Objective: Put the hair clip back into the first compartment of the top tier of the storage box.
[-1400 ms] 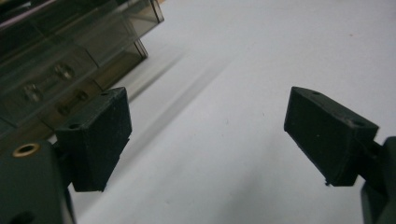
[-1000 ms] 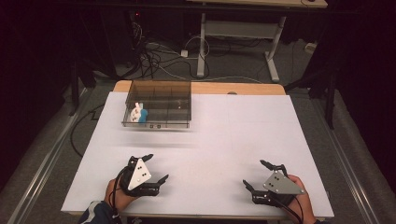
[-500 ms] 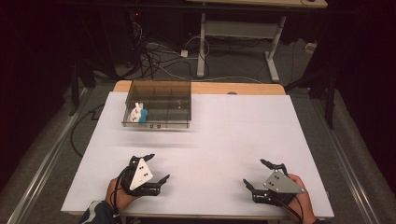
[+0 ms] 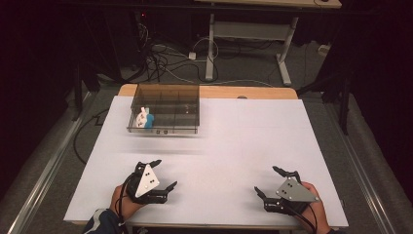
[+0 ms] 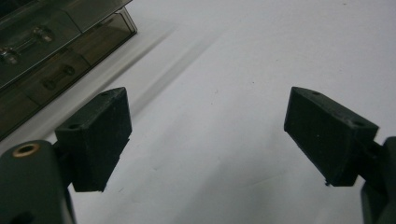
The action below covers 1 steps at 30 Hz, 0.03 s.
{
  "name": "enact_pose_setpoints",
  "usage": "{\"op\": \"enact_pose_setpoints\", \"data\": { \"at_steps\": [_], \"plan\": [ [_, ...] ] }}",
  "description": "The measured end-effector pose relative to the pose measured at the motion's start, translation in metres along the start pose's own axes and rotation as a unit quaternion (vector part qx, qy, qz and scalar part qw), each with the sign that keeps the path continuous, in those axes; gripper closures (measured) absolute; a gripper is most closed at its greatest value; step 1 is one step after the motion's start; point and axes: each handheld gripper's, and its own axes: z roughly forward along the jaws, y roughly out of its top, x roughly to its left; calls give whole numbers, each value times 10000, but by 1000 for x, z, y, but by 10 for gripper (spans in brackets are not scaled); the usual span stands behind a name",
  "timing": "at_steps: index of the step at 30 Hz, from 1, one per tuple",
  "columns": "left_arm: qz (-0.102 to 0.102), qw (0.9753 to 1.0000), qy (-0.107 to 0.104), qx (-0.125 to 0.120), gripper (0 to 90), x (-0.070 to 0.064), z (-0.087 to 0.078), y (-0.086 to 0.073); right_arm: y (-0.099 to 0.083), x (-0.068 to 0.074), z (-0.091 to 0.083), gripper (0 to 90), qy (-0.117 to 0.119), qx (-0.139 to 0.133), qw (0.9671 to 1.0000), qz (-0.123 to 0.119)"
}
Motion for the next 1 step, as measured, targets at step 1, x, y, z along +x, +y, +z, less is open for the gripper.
{"op": "enact_pose_setpoints", "data": {
  "at_steps": [1],
  "plan": [
    [-21, 10000, 8, -2, 145, 1, 0, 0, 0, 0, 0, 168, -13, -8, 10000, 23]
  ]
}}
